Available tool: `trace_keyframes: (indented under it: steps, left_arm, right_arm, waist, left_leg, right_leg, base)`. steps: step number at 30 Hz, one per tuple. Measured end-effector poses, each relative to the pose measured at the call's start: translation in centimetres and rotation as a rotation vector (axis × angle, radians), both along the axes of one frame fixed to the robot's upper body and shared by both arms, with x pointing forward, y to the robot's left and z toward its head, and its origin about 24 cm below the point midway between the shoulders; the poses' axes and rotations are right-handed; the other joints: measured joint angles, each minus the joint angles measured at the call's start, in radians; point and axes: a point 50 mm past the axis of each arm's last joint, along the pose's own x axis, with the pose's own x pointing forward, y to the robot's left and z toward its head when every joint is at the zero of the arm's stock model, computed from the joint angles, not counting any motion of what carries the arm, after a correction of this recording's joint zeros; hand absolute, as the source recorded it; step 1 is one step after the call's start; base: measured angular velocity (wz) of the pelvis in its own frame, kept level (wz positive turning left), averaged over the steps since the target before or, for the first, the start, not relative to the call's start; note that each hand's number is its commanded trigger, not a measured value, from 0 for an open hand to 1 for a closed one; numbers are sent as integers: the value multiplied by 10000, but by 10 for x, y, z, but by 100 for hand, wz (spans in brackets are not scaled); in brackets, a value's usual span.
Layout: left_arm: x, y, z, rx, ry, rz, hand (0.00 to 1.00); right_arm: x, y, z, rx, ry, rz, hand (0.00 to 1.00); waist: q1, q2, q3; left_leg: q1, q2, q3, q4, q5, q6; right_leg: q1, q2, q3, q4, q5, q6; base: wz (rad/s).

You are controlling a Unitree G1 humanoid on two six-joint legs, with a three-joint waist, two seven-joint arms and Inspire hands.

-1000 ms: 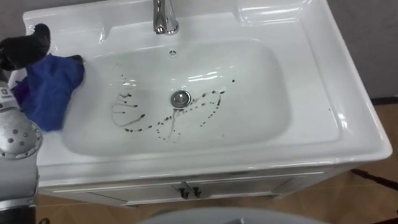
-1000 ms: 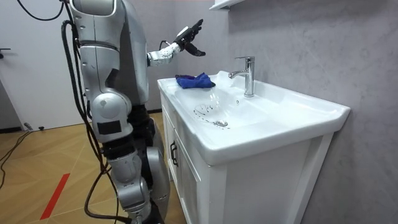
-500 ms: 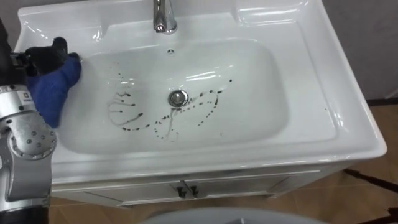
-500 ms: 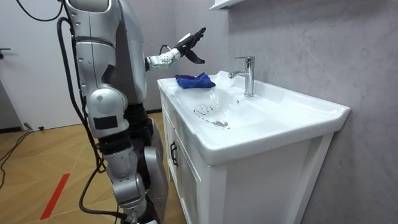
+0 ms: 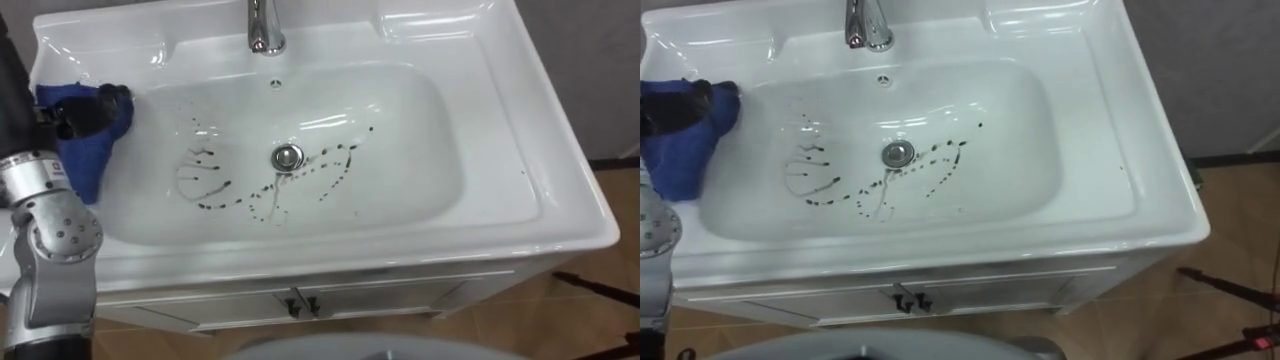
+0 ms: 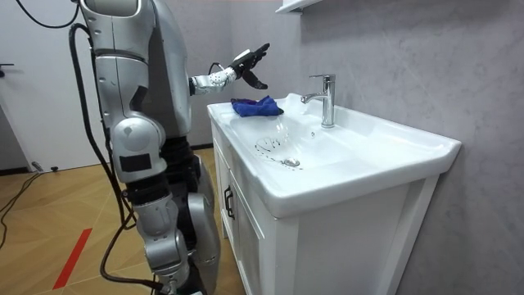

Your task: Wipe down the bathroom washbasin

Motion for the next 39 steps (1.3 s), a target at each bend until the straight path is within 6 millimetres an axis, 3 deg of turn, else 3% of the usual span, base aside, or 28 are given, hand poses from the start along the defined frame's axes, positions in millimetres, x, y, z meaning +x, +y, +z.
trace_keyframes:
  steps: [4,8,21,28,34,39]
  left_arm:
    - [-2,-3,-10,-181,509,-99,0]
    - [-4,-7,-31,-465,1460,-95,0]
    - [-18,-8,-77,-847,3387,375,0]
    - [-19,-11,-81,-545,3475,364,0]
    - [-23,-10,-88,-356,3691,521,0]
    - [-34,-5,-98,161,3849,1064,0]
  right_arm:
    - [3,1,0,40,-66,1,0]
    - [3,2,-1,74,-43,8,0]
    - [3,3,-1,-60,-75,-36,0]
    - [0,3,-1,-77,-75,-56,0]
    - [-3,3,-1,-101,-111,-49,0]
    - [-14,2,0,-302,143,-89,0]
  waist:
    - [3,-154,-21]
    - [-6,-246,21]
    - [-8,-265,44]
    - [-9,-253,43]
    - [-17,-181,9]
    - [37,-91,-118]
  left_leg:
    - [-23,0,-19,-1,1,-2]
    - [-56,0,-48,0,1,-2]
    - [-25,18,-157,-2,1,-2]
    - [13,17,-199,-4,1,-3]
    - [11,17,-203,-4,-2,-7]
    - [88,7,-134,-151,-2,-11]
  right_leg:
    - [6,3,-23,1,0,0]
    - [15,7,-23,-26,0,1]
    - [100,98,138,-220,54,-19]
    - [147,132,271,-220,61,-32]
    - [100,127,306,-197,70,-47]
    - [17,127,427,-167,70,-46]
  base:
    - [2]
    - [2]
    - [0]
    - [0]
    - [0]
    - [-7]
